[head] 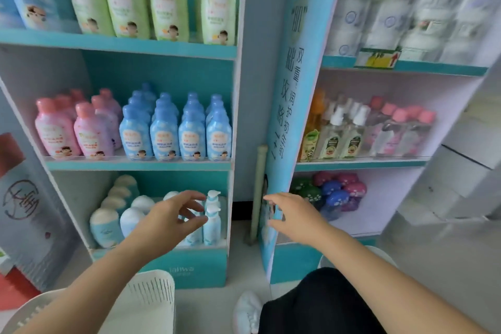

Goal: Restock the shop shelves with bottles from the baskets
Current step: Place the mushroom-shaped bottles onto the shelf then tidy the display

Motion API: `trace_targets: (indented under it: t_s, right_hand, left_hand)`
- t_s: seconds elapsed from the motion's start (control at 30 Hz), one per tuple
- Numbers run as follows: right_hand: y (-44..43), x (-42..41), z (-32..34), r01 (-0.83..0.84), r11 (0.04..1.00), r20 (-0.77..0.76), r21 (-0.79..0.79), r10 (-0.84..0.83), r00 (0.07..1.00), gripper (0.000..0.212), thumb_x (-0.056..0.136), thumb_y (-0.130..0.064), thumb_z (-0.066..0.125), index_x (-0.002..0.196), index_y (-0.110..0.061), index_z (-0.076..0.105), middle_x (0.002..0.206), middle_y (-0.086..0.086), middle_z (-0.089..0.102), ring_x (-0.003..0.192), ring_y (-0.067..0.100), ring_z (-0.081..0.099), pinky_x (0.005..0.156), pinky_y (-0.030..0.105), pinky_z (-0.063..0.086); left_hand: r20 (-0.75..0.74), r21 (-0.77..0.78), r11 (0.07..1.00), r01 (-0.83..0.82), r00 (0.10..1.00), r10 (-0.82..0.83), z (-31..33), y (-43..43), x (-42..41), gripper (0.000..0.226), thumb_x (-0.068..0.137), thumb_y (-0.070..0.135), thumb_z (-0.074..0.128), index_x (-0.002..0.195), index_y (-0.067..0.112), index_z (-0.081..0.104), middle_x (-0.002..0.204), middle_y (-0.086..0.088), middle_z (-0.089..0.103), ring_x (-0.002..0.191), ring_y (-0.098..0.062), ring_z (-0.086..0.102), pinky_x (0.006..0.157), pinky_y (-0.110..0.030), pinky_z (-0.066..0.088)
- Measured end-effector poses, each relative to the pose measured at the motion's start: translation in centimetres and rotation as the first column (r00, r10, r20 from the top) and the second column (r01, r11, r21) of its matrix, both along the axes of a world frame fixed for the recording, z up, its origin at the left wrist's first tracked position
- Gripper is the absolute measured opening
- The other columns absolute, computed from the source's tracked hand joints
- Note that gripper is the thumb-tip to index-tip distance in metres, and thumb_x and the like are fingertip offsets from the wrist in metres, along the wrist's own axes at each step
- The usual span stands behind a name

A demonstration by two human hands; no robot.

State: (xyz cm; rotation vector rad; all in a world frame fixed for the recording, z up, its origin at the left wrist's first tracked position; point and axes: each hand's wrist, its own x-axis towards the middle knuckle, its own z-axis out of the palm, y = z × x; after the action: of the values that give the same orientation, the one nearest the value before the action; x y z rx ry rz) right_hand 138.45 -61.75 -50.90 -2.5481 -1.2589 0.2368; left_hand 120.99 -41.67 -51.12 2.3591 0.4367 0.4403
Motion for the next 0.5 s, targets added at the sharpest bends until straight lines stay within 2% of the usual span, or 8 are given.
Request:
trace_targets:
  t_s: [0.13,0.3,0.5]
  right_hand:
    - [-3.6,1.8,0.6,0.030,0.999,-0.006,0.014,-0.030,1.000,0.057,0.089,-0.029,0.059,0.142,-0.024,0.038,0.141,-0.002,0.046,0.126,0.016,0.045,0.101,0.028,0.039]
    - [-6.8,3.5,0.9,0.090,0.994,-0.010,0.062,-0.090,0.996,0.056,0.088,-0.029,0.061,0.140,-0.024,0.042,0.136,-0.002,0.051,0.120,0.016,0.049,0.098,0.030,0.043]
    - [-10.1,4.3,1.1,0.152,0.988,-0.034,0.036,-0.150,0.988,0.055,0.086,-0.026,0.064,0.138,-0.021,0.045,0.131,0.000,0.056,0.118,0.016,0.051,0.099,0.034,0.045]
  left_hand:
    - [0.015,0.029,0.998,0.051,0.999,-0.051,2.1,-3.0,1.3,0.034,0.081,0.024,0.070,0.091,0.049,0.048,0.092,0.020,0.064,0.084,0.005,0.060,0.073,-0.008,0.050]
    - [-0.003,0.068,0.993,0.094,0.996,-0.094,4.1,-5.0,2.3,0.037,0.081,0.024,0.070,0.094,0.051,0.047,0.094,0.019,0.064,0.087,0.003,0.060,0.080,-0.020,0.054]
    - [0.045,0.060,0.988,0.144,0.988,-0.147,6.2,-7.6,3.1,0.033,0.082,0.024,0.069,0.095,0.046,0.049,0.095,0.018,0.064,0.087,0.007,0.059,0.072,-0.001,0.045]
